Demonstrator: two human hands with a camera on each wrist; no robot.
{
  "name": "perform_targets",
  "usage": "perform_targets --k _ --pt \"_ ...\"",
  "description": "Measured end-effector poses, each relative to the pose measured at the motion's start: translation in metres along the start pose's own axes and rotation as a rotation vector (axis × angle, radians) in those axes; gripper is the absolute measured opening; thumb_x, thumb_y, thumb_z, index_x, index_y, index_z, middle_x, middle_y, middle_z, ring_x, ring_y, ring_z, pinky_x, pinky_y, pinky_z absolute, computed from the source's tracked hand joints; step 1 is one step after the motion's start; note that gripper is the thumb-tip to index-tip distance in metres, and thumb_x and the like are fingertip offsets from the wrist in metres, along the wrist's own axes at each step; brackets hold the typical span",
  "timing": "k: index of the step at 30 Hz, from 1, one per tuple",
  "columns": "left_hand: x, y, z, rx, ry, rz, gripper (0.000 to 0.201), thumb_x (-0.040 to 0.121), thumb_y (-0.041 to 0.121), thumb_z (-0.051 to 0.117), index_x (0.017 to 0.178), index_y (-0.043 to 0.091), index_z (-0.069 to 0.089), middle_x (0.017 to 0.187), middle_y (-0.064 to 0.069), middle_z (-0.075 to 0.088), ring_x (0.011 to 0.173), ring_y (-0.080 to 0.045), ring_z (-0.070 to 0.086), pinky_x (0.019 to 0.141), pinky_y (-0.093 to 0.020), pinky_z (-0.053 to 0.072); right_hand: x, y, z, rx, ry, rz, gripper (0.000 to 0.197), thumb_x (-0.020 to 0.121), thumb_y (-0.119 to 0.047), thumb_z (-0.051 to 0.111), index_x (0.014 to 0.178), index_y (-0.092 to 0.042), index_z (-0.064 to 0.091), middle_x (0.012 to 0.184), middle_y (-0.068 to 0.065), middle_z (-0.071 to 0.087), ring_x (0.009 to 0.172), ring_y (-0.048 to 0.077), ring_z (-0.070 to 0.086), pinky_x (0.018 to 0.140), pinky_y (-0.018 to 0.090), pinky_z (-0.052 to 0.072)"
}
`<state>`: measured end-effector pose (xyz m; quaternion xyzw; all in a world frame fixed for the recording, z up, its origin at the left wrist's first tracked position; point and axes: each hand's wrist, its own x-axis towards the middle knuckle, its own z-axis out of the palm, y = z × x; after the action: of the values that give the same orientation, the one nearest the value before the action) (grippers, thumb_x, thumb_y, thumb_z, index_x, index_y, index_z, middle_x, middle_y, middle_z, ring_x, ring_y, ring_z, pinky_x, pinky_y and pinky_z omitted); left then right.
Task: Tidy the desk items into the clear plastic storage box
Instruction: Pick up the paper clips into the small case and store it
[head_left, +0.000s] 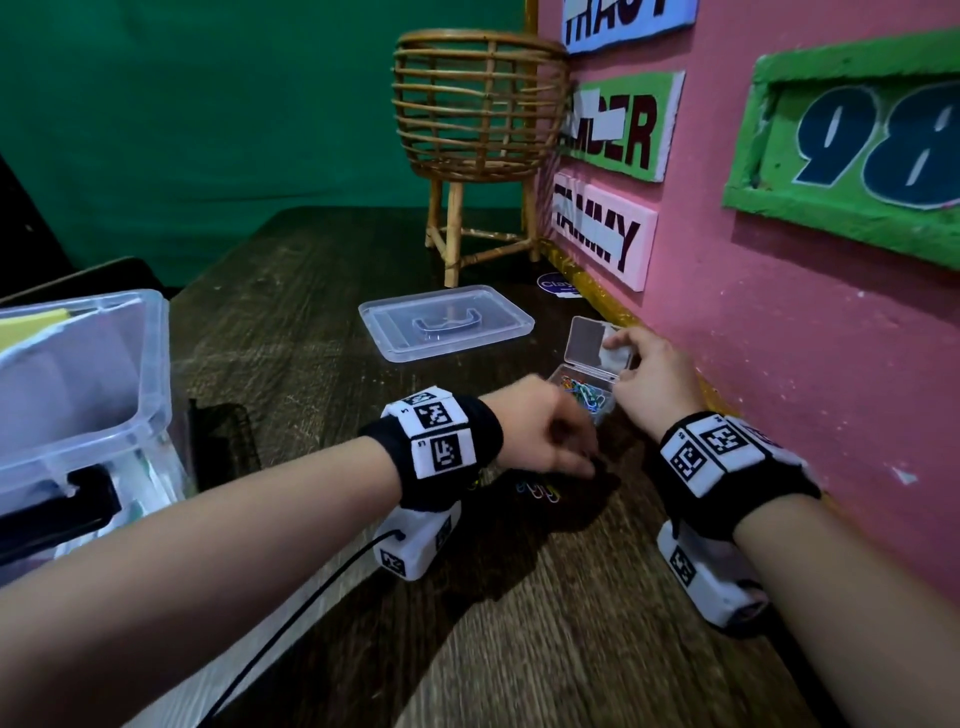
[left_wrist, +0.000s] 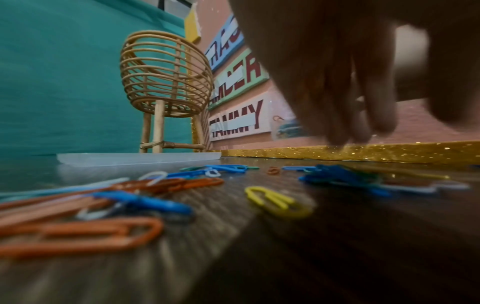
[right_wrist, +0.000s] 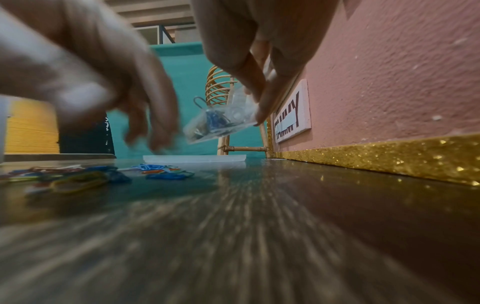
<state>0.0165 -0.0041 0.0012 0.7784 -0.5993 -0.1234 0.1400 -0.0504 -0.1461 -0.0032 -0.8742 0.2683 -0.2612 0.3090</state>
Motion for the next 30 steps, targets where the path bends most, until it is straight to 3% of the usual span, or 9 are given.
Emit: perform_targets --k 3,7,10,13,17,20,24,26,30 --pt "0.000 -0.004 0.006 0.123 -0.272 -0.015 0.060 0.084 0.041 0.063 0.138 0.029 0.041 0.145 0.000 0.039 0.131 -0.016 0.039 0.099 -0.022 0.032 0.000 -0.001 0.000 -0.009 -0.001 -0.010 0.039 0.079 0.013 0.053 0.110 -0.010 0.059 0.122 0.014 0.058 0.083 0.016 0.046 0.034 -0.001 0.029" --pt "-0.011 -0.019 0.002 0.132 -0.180 -0.008 0.038 0.085 0.025 0.065 0.122 0.019 0.062 0.129 -0.003 0.057 0.117 -0.016 0.053 0.081 -0.007 0.030 0.001 0.000 0.000 -0.004 -0.011 -0.007 0.039 0.077 0.012 0.054 0.108 -0.012 0.060 0.123 0.012 0.058 0.088 0.021 0.053 0.043 0.005 0.032" --pt "-0.024 -0.038 -0.006 0.194 -0.033 -0.120 0.022 0.085 0.024 0.064 0.106 0.018 0.070 0.107 -0.002 0.069 0.098 -0.017 0.063 0.089 -0.023 0.047 0.001 0.000 0.002 0.010 -0.017 -0.013 0.040 0.077 0.012 0.054 0.107 -0.012 0.060 0.125 0.010 0.057 0.104 0.026 0.057 0.063 0.018 0.041" --pt "-0.022 -0.055 -0.014 0.293 0.124 -0.275 0.028 0.090 0.033 0.054 0.111 0.017 0.064 0.109 -0.005 0.066 0.101 -0.023 0.061 0.089 -0.038 0.051 0.001 -0.001 0.003 0.003 -0.037 -0.007 0.040 0.078 0.012 0.054 0.108 -0.013 0.060 0.127 0.009 0.056 0.107 0.026 0.058 0.064 0.020 0.042" --pt "-0.010 -0.062 -0.013 0.245 -0.082 -0.470 0.046 0.096 0.038 0.042 0.136 0.016 0.043 0.139 -0.009 0.049 0.126 -0.027 0.048 0.106 -0.037 0.039 0.000 -0.002 0.003 0.012 -0.028 -0.002 0.039 0.077 0.013 0.054 0.104 -0.015 0.061 0.124 0.012 0.058 0.104 0.027 0.059 0.068 0.021 0.043" --pt "-0.011 -0.052 -0.008 0.156 -0.219 -0.437 0.050 0.098 0.040 0.039 0.144 0.023 0.031 0.150 -0.002 0.037 0.136 -0.023 0.037 0.112 -0.033 0.029 -0.001 -0.001 0.001 0.016 -0.002 0.019 0.038 0.078 0.013 0.053 0.104 -0.013 0.061 0.124 0.013 0.058 0.102 0.028 0.060 0.059 0.018 0.042" --pt "-0.011 -0.037 0.000 0.128 -0.112 -0.318 0.050 0.091 0.040 0.052 0.137 0.022 0.043 0.137 -0.004 0.051 0.122 -0.022 0.050 0.102 -0.034 0.041 0.000 0.000 0.002 0.028 0.010 0.037 0.038 0.079 0.014 0.053 0.106 -0.012 0.060 0.122 0.014 0.058 0.099 0.030 0.061 0.049 0.014 0.036" --pt "-0.006 -0.031 0.002 0.136 -0.073 -0.282 0.055 0.089 0.043 0.054 0.138 0.020 0.042 0.138 -0.006 0.049 0.123 -0.023 0.049 0.102 -0.033 0.041 0.001 0.000 0.002 0.032 0.021 0.036 0.038 0.078 0.014 0.053 0.105 -0.012 0.060 0.120 0.015 0.059 0.098 0.030 0.062 0.052 0.016 0.040" --pt "0.003 -0.016 0.006 0.151 -0.209 -0.139 0.061 0.084 0.046 0.061 0.137 0.026 0.042 0.142 -0.002 0.042 0.128 -0.020 0.044 0.104 -0.028 0.036 0.002 0.000 0.002 0.029 0.068 0.049 0.040 0.075 0.015 0.054 0.104 -0.012 0.061 0.117 0.015 0.061 0.099 0.031 0.061 0.068 0.028 0.050"
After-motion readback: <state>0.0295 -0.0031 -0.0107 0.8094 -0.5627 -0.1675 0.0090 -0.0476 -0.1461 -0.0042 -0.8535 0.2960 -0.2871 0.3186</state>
